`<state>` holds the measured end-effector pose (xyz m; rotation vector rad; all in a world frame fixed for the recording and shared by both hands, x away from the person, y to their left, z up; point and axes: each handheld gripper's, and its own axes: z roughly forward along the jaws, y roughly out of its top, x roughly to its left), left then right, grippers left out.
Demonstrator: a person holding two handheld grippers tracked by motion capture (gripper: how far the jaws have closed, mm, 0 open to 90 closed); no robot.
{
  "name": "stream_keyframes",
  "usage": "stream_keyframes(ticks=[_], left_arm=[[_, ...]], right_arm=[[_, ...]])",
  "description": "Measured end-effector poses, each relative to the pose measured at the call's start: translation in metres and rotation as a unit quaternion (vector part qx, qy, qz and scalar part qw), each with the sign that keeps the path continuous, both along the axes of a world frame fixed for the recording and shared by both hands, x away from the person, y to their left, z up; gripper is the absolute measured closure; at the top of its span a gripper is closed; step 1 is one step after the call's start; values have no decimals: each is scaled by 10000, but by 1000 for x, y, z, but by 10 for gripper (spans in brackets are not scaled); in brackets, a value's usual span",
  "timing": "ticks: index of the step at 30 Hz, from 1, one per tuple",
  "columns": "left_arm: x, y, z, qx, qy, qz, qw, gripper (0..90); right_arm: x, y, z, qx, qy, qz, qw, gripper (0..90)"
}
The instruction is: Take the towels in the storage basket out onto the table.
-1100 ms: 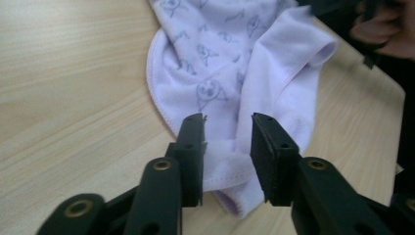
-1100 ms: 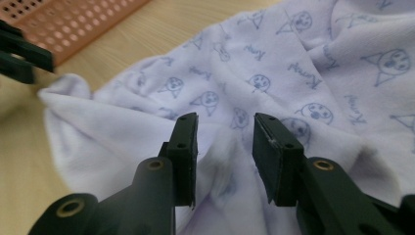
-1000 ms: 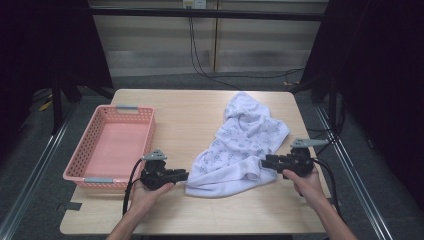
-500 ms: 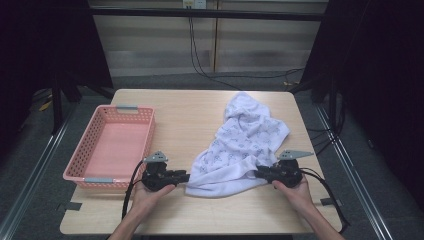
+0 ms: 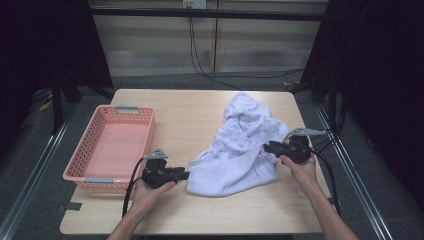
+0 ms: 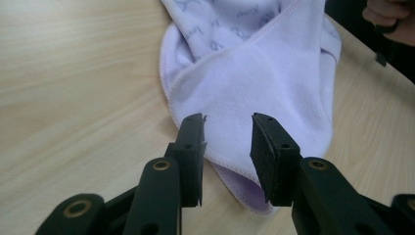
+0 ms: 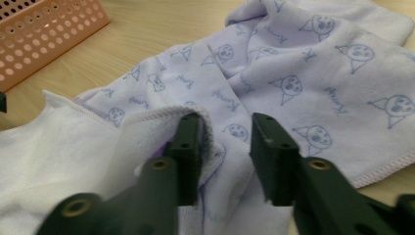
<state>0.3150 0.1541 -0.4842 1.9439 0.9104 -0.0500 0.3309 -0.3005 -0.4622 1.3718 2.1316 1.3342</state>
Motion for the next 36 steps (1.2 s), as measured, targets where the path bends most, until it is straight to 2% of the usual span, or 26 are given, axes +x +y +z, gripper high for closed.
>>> stream_keyframes(ticks=[2, 4, 5, 6, 8, 9, 10, 11, 14, 15, 17, 19, 20, 21, 22, 23, 24, 25, 26, 27, 29, 32, 34, 35, 36], left_arm=[[3, 1, 1, -15, -6, 40, 10000, 659], [8, -1, 2, 33, -54, 61, 10000, 656], [9, -6, 3, 72, -90, 164, 9998, 655], [9, -6, 3, 72, -90, 164, 9998, 664], [7, -12, 2, 348, -182, 124, 9992, 662], [8, -13, 1, 388, -177, 99, 9990, 644], [11, -14, 0, 351, -184, 180, 9991, 640], [15, -15, -1, 291, -181, 127, 9993, 637], [21, -21, -3, 306, -186, 142, 9993, 619], [24, -26, -5, 410, -219, 151, 9988, 615], [27, -30, -10, 483, -222, 81, 9986, 597], [29, -32, -12, 549, -192, 88, 9983, 592], [31, -34, -15, 595, -184, 104, 9980, 581], [33, -35, -17, 597, -160, 76, 9981, 579], [35, -36, -19, 586, -98, 35, 9982, 579], [34, -39, -22, 649, -40, -51, 9979, 631], [34, -39, -22, 649, -40, -51, 9979, 696], [33, -39, -22, 639, -71, -121, 9979, 696], [32, -35, -18, 430, -106, -165, 9989, 848], [32, -35, -18, 430, -106, -165, 9989, 872], [31, -30, -11, 185, -110, -152, 9997, 877], [21, -22, 5, -177, -201, -168, 9995, 881], [17, -20, 9, -225, -233, -187, 9993, 881], [13, -18, 12, -170, -275, -175, 9993, 880], [10, -14, 13, -209, -267, -164, 9993, 879]], right_arm=[[-2, -1, 3, 20, -18, -38, 10000, 566], [-6, -4, 10, 33, -137, -136, 9998, 537], [-13, -9, 19, 151, -247, -196, 9994, 565], [-13, -9, 19, 151, -247, -196, 9994, 565], [-22, -11, 24, 282, -280, -74, 9992, 646], [-32, -8, 25, 330, -236, 90, 9991, 695], [-36, -7, 25, 360, -215, 158, 9990, 722], [-39, -5, 24, 423, -172, 274, 9986, 725], [-44, 2, 18, 392, -50, 407, 9984, 697], [-42, 8, 10, 324, 83, 513, 9981, 642], [-37, 12, 3, 248, 194, 485, 9983, 586], [-34, 13, -1, 213, 227, 466, 9984, 565], [-30, 15, -4, 145, 273, 402, 9987, 538], [-19, 17, -10, 115, 323, 428, 9985, 521], [-19, 17, -10, 115, 323, 428, 9985, 521], [-8, 20, -13, 28, 305, 340, 9990, 509], [-8, 20, -13, 28, 305, 340, 9990, 509], [-3, 22, -14, 70, 275, 362, 9989, 509], [4, 25, -12, 264, 179, 320, 9990, 499], [4, 25, -12, 264, 179, 320, 9990, 499], [9, 25, -10, 337, 142, 262, 9990, 498], [13, 21, -9, 196, 153, 26, 9997, 507], [13, 20, -9, 145, 163, -45, 9998, 507], [12, 18, -10, 129, 130, -40, 9998, 509], [7, 17, -9, 278, 95, -45, 9996, 600]])
